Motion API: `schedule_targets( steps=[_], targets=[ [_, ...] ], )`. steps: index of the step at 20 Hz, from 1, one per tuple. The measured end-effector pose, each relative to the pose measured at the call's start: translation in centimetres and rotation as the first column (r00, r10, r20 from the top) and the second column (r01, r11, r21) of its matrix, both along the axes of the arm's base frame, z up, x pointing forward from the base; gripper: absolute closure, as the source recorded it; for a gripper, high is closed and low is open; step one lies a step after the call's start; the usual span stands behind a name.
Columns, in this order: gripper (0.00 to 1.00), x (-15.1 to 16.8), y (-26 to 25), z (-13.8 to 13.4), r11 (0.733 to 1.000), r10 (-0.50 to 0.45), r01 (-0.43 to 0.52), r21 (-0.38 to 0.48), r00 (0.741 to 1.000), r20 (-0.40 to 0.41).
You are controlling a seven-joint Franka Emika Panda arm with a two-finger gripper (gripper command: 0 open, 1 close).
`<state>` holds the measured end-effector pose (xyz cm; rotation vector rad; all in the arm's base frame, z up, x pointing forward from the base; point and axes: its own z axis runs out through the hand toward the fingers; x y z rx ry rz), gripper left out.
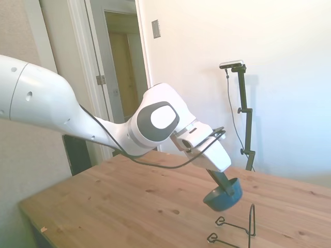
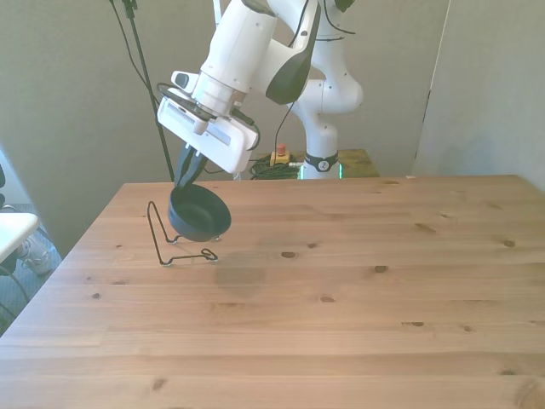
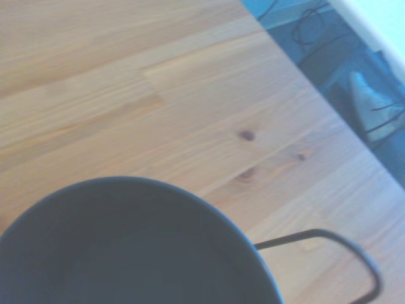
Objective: Unload the bowl
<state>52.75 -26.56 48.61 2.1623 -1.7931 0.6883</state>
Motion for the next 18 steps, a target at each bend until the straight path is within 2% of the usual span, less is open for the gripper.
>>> schedule_targets(
  steps=[5, 10, 14, 18],
  targets=[
    [1.00, 2.7, 5.3, -1.2, 0.987, 0.088, -0.090, 0.133, 0.996, 0.026],
    [1.00, 6.3, 10.0, -6.0, 0.958, 0.173, -0.181, 0.221, 0.983, 0.055],
    [1.00, 8.2, 11.8, -8.6, 0.933, 0.204, -0.217, 0.288, 0.976, 0.075],
    [1.00, 8.9, 11.8, -9.6, 0.910, 0.207, -0.223, 0.349, 0.975, 0.084]
  ],
)
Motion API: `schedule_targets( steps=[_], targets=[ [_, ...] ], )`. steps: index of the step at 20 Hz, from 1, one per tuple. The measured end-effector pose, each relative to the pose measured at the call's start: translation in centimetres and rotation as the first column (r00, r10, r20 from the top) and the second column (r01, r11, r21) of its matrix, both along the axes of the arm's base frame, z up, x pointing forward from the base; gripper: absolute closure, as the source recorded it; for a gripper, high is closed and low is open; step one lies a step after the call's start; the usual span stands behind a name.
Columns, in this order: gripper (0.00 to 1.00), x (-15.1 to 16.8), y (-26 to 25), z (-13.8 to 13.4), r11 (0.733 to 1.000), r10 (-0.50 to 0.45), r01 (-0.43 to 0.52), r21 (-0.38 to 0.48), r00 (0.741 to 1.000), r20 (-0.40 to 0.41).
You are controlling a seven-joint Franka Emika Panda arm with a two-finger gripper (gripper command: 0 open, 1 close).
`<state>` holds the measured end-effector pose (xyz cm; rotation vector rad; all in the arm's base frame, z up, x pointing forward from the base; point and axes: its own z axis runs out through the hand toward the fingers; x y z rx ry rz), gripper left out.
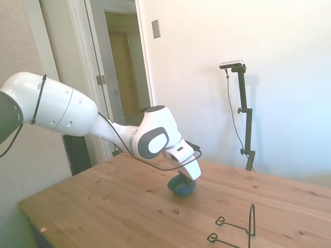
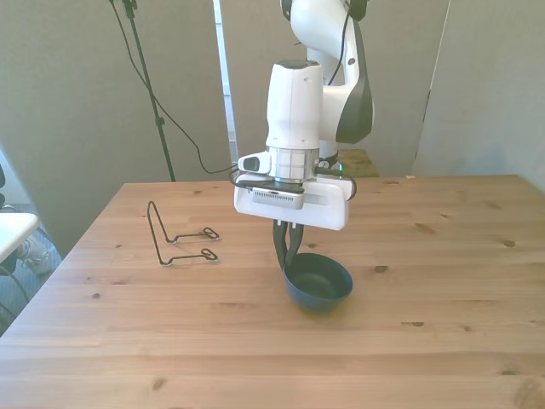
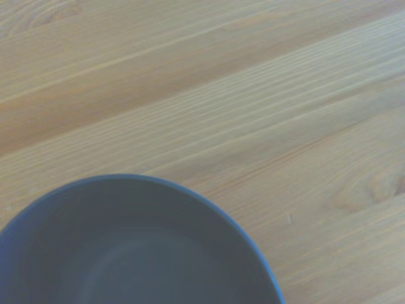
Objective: Unload the bowl
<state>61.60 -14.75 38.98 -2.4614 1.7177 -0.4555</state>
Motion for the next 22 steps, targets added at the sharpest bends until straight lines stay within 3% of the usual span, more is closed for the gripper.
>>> schedule_targets(
  steps=[1, 13, 22],
  targets=[
    [0.00, 0.0, -0.1, -0.2, 1.000, -0.001, 0.001, 0.010, 1.000, -0.008],
    [0.00, -0.1, -1.9, -0.7, 0.998, 0.027, -0.019, 0.054, 0.988, -0.149],
    [0.00, -3.0, -4.0, 4.8, 0.997, 0.060, -0.052, 0.065, 0.990, -0.131]
  ],
)
